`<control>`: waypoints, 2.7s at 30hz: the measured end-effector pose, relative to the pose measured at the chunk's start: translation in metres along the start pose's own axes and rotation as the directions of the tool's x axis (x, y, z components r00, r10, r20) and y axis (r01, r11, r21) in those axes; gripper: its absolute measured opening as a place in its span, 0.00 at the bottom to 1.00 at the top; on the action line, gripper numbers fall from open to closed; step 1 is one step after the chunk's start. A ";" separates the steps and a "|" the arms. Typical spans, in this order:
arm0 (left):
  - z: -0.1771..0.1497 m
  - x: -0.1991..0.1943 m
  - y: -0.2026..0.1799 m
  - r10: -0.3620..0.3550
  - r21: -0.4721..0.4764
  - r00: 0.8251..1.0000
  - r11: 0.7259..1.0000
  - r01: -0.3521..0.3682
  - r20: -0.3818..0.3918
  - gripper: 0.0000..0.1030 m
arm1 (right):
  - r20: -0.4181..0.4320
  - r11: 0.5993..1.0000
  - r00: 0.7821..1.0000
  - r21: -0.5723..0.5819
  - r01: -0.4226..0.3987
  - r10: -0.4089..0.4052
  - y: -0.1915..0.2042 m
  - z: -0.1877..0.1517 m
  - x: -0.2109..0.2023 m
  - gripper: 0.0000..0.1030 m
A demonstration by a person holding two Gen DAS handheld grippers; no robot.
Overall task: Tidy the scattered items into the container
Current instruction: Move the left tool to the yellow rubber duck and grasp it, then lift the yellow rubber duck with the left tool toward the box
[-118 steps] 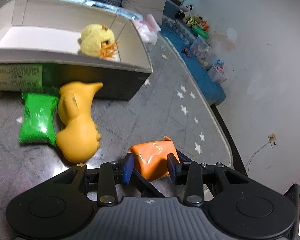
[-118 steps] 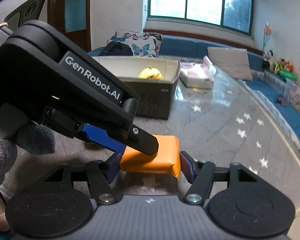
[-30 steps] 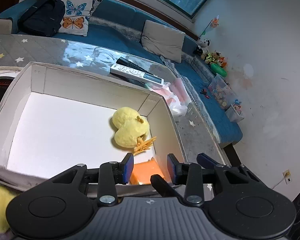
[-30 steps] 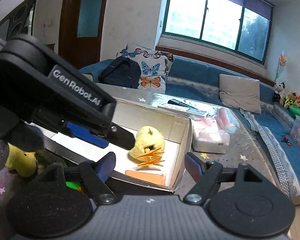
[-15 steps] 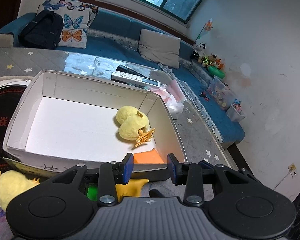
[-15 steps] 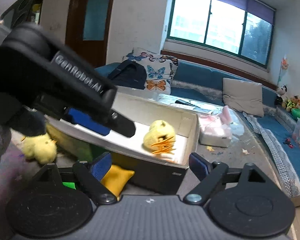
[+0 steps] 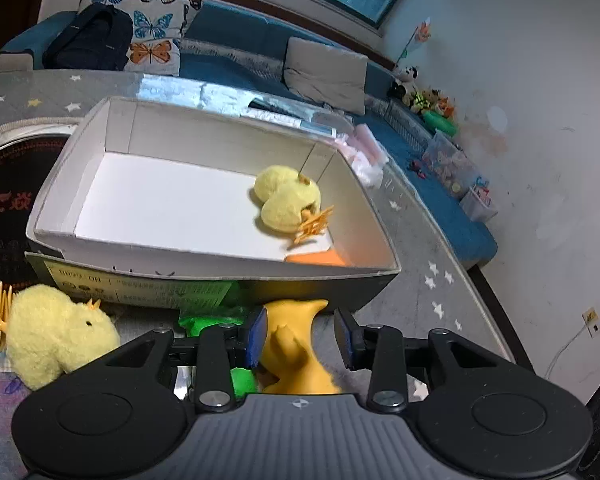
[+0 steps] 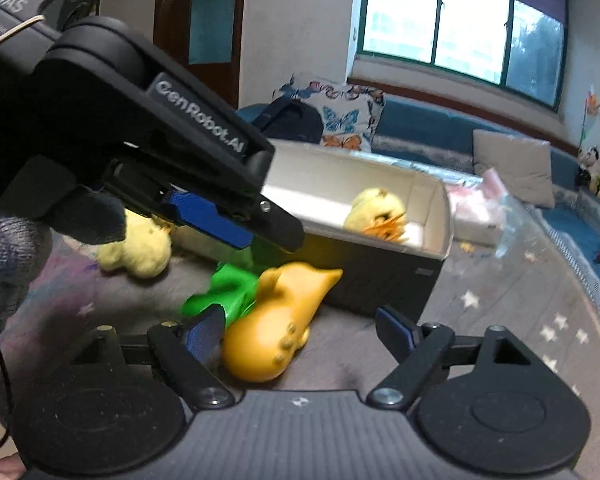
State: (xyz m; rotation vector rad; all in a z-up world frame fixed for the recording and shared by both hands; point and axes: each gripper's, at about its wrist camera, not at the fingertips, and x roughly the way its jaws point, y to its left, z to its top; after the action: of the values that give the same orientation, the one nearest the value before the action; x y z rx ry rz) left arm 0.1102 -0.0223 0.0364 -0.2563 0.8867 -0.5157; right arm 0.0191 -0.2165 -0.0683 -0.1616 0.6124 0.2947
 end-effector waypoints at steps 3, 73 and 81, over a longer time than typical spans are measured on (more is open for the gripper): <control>-0.001 0.005 0.006 0.000 -0.026 1.000 1.000 0.000 -0.018 0.38 | -0.019 1.000 1.000 0.004 -0.012 0.012 0.004 -0.005 0.004 0.82; 0.022 0.002 -0.014 -0.036 -0.119 0.998 0.992 0.030 -0.049 0.42 | -0.020 0.996 0.996 -0.040 -0.083 0.083 0.001 0.021 -0.020 0.48; 0.068 -0.007 -0.016 -0.032 -0.125 0.999 0.992 0.034 0.015 0.42 | 0.049 0.994 0.996 -0.078 -0.072 0.076 -0.007 0.061 -0.017 0.48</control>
State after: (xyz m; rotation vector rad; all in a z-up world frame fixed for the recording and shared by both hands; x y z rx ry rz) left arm 0.1554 -0.0324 0.0899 -0.3889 0.9047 -0.4888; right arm 0.0417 -0.2124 -0.0084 -0.2042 0.5566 0.3934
